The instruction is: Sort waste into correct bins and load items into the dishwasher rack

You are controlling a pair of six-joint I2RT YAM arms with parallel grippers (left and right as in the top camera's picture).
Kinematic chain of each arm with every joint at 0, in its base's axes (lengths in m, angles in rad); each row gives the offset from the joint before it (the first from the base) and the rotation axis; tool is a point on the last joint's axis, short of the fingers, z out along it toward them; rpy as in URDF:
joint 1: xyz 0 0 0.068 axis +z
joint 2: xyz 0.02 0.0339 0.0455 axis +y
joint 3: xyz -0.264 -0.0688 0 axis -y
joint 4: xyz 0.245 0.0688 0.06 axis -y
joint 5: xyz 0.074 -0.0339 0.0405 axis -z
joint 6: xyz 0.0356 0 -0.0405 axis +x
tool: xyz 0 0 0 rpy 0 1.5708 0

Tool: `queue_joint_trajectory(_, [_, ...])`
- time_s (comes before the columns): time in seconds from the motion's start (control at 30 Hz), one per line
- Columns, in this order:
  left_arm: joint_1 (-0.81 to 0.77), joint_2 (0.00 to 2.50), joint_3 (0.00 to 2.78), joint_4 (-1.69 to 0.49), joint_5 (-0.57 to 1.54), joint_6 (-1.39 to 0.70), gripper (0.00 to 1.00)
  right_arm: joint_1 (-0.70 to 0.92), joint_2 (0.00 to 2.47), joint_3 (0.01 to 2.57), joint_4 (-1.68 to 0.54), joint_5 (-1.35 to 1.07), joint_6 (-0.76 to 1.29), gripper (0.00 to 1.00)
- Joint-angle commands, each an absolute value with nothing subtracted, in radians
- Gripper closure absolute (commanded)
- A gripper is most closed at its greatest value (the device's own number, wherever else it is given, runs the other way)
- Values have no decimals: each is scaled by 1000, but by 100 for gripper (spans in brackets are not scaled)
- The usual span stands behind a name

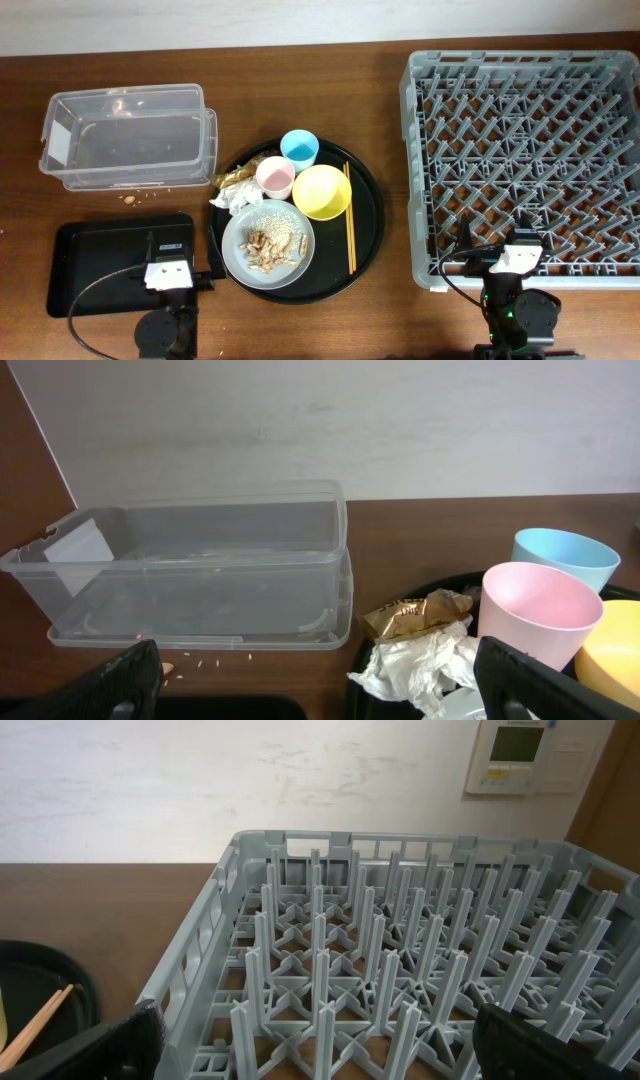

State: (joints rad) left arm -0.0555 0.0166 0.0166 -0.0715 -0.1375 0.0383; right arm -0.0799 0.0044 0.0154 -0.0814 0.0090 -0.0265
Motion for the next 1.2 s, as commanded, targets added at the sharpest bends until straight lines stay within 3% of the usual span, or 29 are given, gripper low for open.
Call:
queue_joint_trajectory(0.0, [-50, 7, 9, -72, -127, 54, 1, -86, 6, 6, -82, 8, -19, 1])
queue_joint_trajectory(0.23, [-51, 7, 9, -68, -111, 42, 1, -86, 6, 6, -82, 8, -19, 1])
queue_joint_trajectory(0.4, [-52, 7, 9, -21, 477, -188, 1, -86, 6, 6, -82, 8, -19, 1])
queue_joint_trajectory(0.5, [-52, 7, 9, 105, 672, -224, 1, -86, 6, 6, -82, 8, -19, 1])
queue_joint_trajectory(0.83, [-52, 7, 12, 389, 794, -300, 1, -86, 6, 6, -82, 8, -19, 1])
queue_joint_trajectory(1.17, [-51, 124, 204, 107, 787, -189, 1, -86, 6, 6, -82, 8, -19, 1])
